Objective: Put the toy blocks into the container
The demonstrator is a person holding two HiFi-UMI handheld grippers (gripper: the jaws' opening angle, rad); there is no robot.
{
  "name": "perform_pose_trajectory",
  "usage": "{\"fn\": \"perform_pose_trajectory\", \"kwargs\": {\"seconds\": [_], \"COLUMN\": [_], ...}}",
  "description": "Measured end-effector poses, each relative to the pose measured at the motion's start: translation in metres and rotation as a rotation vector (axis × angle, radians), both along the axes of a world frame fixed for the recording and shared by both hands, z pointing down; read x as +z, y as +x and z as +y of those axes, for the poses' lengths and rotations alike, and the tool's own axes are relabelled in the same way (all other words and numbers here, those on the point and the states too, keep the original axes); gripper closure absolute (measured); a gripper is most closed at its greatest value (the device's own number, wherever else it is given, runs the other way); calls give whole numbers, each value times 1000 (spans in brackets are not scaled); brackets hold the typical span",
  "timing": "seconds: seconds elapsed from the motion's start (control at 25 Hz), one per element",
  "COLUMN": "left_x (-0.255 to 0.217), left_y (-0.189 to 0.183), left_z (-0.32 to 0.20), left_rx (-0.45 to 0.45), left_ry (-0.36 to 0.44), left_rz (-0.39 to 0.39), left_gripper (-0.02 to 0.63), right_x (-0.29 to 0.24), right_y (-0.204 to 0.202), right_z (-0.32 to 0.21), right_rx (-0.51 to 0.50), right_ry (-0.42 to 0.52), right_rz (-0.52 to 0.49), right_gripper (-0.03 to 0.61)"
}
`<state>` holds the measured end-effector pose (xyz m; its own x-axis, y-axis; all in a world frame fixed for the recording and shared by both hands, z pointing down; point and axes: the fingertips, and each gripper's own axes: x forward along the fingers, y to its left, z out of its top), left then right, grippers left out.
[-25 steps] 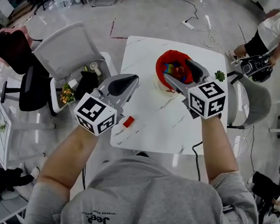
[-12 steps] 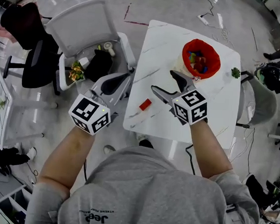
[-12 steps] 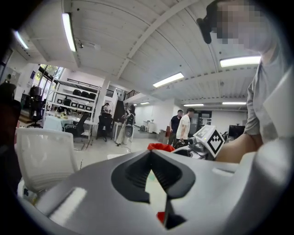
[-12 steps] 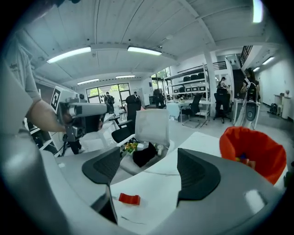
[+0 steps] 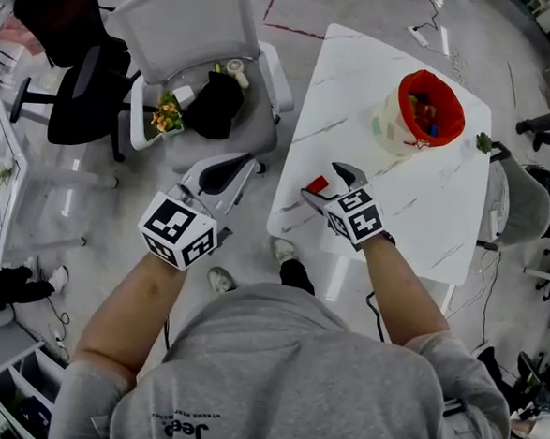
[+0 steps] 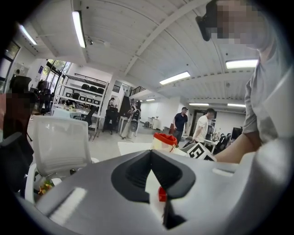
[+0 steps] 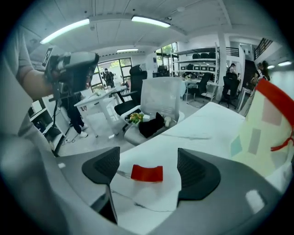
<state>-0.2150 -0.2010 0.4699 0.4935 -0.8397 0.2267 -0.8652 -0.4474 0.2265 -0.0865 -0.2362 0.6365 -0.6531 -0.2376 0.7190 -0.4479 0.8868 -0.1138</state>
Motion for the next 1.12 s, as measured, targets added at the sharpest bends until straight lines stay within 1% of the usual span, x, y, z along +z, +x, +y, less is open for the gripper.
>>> {"fn": "perform_pose_trajectory", "kwargs": {"seconds": [0.2,0.36,0.4,0.44,0.6,0.76,0.92,1.12], "left_x": [10,13,14,14,10,2,-15,-44], "left_y": [-14,-23,-25,-26,-27,-14,8,48], "left_z": [19,29,31,32,30,17,-9,-50], "left_rx": [-4,-12,-14,-16,-14,5,34,82], "left_ry": [-23,-34,-34,-34,-30,-13,22,73], "left_rz": [-7,-13,-14,-15,-12,-9,-8,-5], "left_gripper": [555,555,555,555,555,555,555,555], "right_x": [37,56,58,58,41,6,-45,-116], "right_y": [-3,-2,-1,-1,-3,1,17,51], "right_z": [10,10,11,12,8,-9,-39,-83], "right_rx": [-3,-10,-19,-27,-11,22,52,98], "right_ry": [-32,-4,-1,-3,1,35,98,191], "right_rz": [90,166,184,191,145,72,-5,-82], "right_gripper": [209,211,281,282,284,284,284,284]}}
